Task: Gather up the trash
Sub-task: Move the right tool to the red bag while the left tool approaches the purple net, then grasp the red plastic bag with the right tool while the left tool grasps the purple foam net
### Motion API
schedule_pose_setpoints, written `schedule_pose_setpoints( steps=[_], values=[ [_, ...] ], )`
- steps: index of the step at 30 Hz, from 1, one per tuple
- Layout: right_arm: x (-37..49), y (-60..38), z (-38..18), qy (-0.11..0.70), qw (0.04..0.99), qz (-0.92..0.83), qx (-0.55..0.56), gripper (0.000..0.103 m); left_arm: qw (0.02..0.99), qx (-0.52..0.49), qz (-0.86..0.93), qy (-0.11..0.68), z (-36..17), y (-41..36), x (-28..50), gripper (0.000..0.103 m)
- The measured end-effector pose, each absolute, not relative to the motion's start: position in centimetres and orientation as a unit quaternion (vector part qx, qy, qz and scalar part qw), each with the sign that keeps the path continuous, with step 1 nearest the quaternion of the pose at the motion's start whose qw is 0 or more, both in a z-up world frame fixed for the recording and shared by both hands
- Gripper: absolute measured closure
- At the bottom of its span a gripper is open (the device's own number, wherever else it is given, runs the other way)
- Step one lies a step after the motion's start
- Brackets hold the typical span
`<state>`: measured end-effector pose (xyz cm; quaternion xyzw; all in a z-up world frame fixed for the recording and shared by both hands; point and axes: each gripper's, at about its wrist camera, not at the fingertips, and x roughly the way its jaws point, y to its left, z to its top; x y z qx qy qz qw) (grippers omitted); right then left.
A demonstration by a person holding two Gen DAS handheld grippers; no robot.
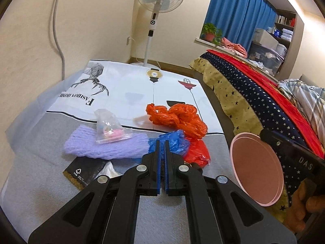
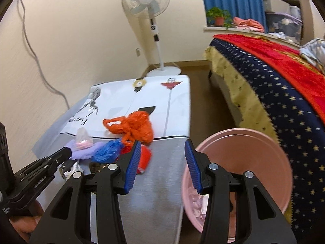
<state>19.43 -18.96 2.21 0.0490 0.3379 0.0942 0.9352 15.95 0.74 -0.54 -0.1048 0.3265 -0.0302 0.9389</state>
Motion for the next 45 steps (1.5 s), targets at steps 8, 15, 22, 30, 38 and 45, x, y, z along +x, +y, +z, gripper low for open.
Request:
schedule_pose_setpoints(
  steps=[8,15,22,30,38,45],
  values=[
    [21.9,-16.2,-0.8,0.375,0.918,0.122,0.046,0.058,0.938,-0.120,0.002,0.326,-1.0,2.5,16.9,0.100],
    [23.9,-14.7,-3.4,0.412,0.900,0.131,0.055,0.041,0.934,-0.130,0.027,0.333,-1.8,4.0,17.6,0.100],
    [25.4,-12.7,-5.7,0.449,0.880,0.148,0.044,0.024,0.928,-0.133,0.035,0.346,-2.9,4.5,18.1,0.083],
    [26.5,-12.3,-6.9,0.466,0.871,0.146,0.045,0.019,0.925,-0.122,0.015,0.359,-3.7,3.6,18.9,0.058],
    [27.1,-11.8,-7.5,0.473,0.868,0.150,0.035,0.018,0.911,-0.105,0.015,0.398,-5.6,2.9,19.9,0.052],
    [26.9,-11.6,-7.5,0.472,0.869,0.145,0.007,0.029,0.904,-0.102,0.020,0.416,-6.3,3.0,20.2,0.052]
  ],
)
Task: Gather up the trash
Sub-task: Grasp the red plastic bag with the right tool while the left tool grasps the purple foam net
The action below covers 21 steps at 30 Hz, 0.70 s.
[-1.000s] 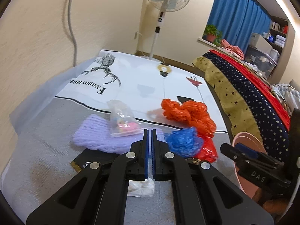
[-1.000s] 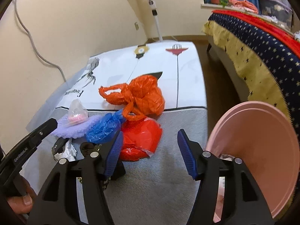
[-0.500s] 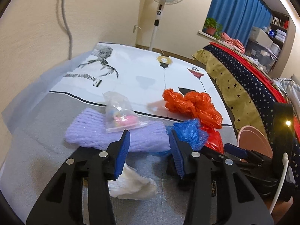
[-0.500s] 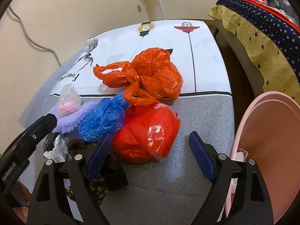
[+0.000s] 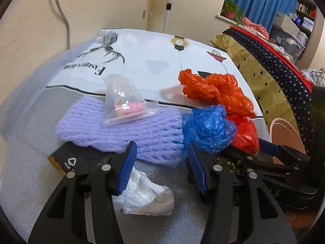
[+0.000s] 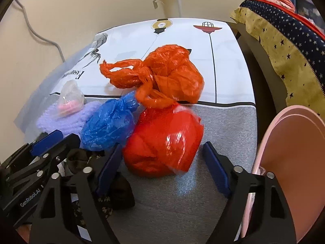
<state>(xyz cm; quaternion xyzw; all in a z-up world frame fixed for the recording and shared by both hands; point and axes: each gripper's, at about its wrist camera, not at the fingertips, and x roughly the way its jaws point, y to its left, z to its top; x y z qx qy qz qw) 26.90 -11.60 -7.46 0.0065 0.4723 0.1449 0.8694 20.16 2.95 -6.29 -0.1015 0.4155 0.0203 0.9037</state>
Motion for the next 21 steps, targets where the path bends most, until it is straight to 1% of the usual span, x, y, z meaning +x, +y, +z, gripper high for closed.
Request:
schedule_pose_setpoints(
  steps=[2,4,8,13,15,18,19,20,21],
  values=[
    [26.8,-11.7,-7.4,0.472,0.870,0.141,-0.005,0.035,0.906,-0.103,0.026,0.410,-6.0,3.2,20.0,0.052],
    [26.7,-11.9,-7.4,0.472,0.870,0.143,-0.008,0.038,0.906,-0.096,0.028,0.412,-6.0,3.1,20.1,0.052],
    [26.5,-12.1,-7.3,0.472,0.870,0.144,-0.014,0.042,0.897,-0.087,0.023,0.433,-7.0,2.7,20.4,0.052],
    [26.3,-12.7,-6.7,0.465,0.874,0.141,-0.004,0.044,0.896,-0.059,0.029,0.438,-7.2,2.0,20.6,0.052],
    [26.1,-13.1,-6.1,0.456,0.878,0.143,0.001,0.044,0.896,-0.045,0.034,0.441,-7.3,1.9,20.6,0.058],
    [25.8,-13.5,-5.3,0.449,0.882,0.143,0.005,0.045,0.895,-0.047,0.036,0.443,-7.3,2.2,20.6,0.073],
    [25.7,-13.6,-5.1,0.447,0.883,0.143,0.006,0.045,0.894,-0.053,0.034,0.445,-7.2,2.4,20.6,0.085],
    [25.6,-13.7,-4.9,0.446,0.884,0.142,0.007,0.045,0.894,-0.059,0.037,0.443,-7.1,2.6,20.5,0.090],
    [25.5,-13.9,-4.6,0.443,0.885,0.142,0.008,0.045,0.895,-0.062,0.038,0.439,-6.9,2.7,20.3,0.091]
  ],
)
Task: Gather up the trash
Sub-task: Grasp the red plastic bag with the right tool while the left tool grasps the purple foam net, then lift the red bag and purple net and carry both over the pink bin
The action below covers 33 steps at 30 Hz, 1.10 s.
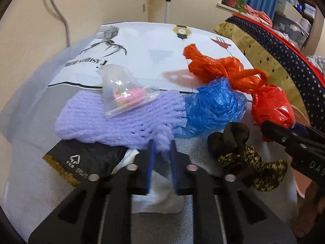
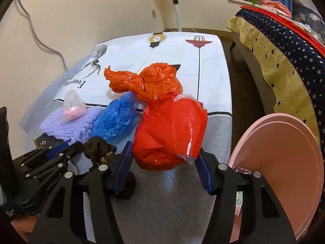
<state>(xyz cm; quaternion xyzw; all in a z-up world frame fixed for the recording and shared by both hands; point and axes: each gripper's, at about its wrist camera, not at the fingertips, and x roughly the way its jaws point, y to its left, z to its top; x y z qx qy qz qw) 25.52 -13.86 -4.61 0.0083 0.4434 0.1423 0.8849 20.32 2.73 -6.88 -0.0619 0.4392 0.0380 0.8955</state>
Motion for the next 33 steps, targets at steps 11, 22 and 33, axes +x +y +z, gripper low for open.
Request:
schedule_pose_setpoints(
  steps=[11,22,33],
  values=[
    [23.1,-15.4,-0.5,0.404,0.905,0.134,0.020,0.045,0.926,-0.081,0.001,0.368,-1.2,1.6,17.7,0.092],
    [19.0,-16.7,3.8,0.359,0.925,0.121,0.031,0.045,0.944,-0.084,-0.025,0.317,2.9,0.6,14.1,0.092],
    [15.1,-19.0,6.2,0.334,0.937,0.098,0.041,0.045,0.954,-0.077,-0.043,0.288,5.0,-0.6,11.3,0.092]
  ],
)
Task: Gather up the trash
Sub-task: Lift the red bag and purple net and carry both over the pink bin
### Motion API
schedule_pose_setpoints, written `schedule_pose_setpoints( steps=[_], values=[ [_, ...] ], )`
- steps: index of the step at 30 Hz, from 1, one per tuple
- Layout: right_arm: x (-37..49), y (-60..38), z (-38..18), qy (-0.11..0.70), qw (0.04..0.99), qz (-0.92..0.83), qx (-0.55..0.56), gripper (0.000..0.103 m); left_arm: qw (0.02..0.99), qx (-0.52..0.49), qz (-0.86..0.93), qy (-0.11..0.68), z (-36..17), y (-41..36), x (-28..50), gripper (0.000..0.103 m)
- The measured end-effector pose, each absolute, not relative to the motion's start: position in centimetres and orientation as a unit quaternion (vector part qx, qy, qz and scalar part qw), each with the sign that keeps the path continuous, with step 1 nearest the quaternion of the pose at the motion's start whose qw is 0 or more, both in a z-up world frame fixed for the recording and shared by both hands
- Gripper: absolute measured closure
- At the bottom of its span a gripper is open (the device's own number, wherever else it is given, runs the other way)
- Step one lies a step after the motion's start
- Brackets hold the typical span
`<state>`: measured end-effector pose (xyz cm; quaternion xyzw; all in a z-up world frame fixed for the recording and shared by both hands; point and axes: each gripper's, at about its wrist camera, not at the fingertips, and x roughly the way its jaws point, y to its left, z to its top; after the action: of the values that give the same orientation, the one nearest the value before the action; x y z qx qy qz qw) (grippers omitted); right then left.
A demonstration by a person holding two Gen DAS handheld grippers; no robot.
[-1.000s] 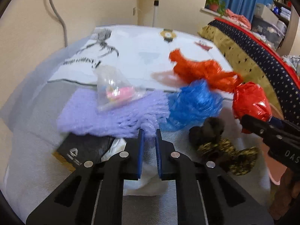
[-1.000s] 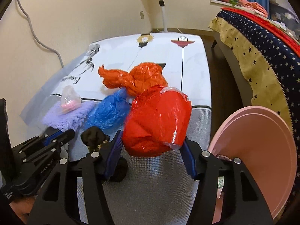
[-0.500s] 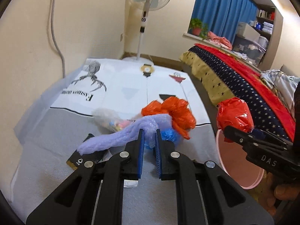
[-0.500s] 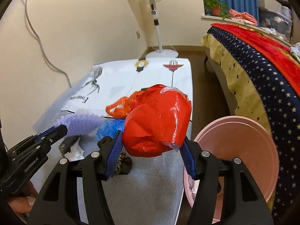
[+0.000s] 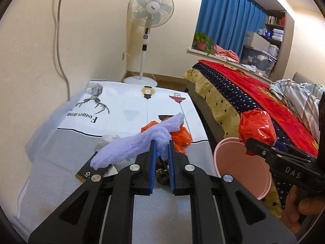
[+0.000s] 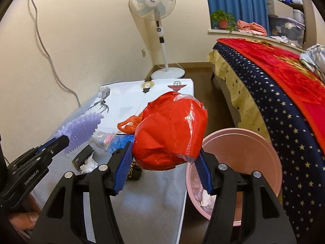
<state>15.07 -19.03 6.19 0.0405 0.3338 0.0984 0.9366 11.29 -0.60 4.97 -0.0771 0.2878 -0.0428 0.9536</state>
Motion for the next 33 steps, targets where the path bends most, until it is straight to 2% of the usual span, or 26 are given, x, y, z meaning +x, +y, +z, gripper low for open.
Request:
schedule_pose_setpoints(
  steps=[33],
  values=[
    [13.3,-28.4,6.2,0.310,0.945,-0.034,0.099,0.045,0.948,-0.072,-0.127,0.282,5.3,-9.9,14.0,0.092]
  ],
)
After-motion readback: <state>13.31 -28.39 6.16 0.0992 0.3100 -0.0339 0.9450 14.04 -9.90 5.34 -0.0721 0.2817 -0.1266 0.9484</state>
